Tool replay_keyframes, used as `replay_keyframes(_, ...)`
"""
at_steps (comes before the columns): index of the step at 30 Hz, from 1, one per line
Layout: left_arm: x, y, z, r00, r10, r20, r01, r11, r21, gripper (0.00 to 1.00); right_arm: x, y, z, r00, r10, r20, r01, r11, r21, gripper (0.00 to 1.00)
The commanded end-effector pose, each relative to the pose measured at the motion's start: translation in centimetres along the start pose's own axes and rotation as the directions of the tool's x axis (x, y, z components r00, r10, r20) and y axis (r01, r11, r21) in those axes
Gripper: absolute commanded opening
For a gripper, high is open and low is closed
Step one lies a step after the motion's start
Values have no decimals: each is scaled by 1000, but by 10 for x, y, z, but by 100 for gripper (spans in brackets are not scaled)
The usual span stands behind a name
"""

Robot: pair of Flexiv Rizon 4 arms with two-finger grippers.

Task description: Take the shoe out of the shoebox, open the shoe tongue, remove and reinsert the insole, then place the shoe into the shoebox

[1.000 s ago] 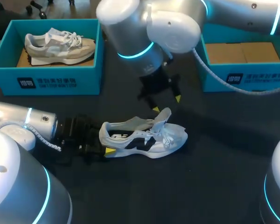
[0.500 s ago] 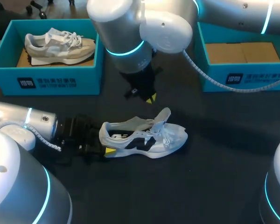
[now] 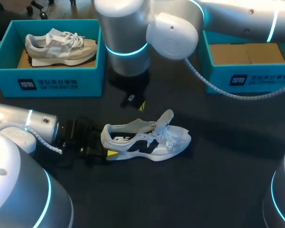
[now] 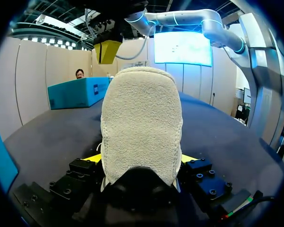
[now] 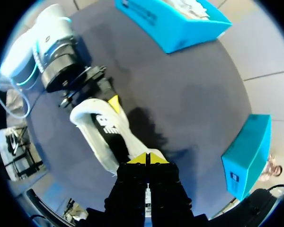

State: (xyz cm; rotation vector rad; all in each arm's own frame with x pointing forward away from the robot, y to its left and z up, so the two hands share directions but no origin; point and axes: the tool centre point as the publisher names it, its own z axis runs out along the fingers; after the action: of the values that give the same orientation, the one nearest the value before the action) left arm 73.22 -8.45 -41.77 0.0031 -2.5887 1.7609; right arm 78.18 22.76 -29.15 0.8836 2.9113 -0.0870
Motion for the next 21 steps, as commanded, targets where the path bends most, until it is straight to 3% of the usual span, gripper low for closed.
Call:
replay_keyframes(1, 0, 0, -1, 1000, -1, 0, 1, 1000, -3, 0, 8, 3, 5, 999, -32, -24, 32, 999, 7, 0)
replay_keyframes(12, 0, 0, -1, 1000, -1, 0, 1, 1000, -3, 0, 39, 9, 26, 988, -134, -72, 133, 991, -22, 0)
replay_keyframes(21, 0, 0, -1, 1000, -1, 0, 1, 1000, -3, 0, 53, 7, 41, 974, -192, -119, 186, 981, -62, 0)
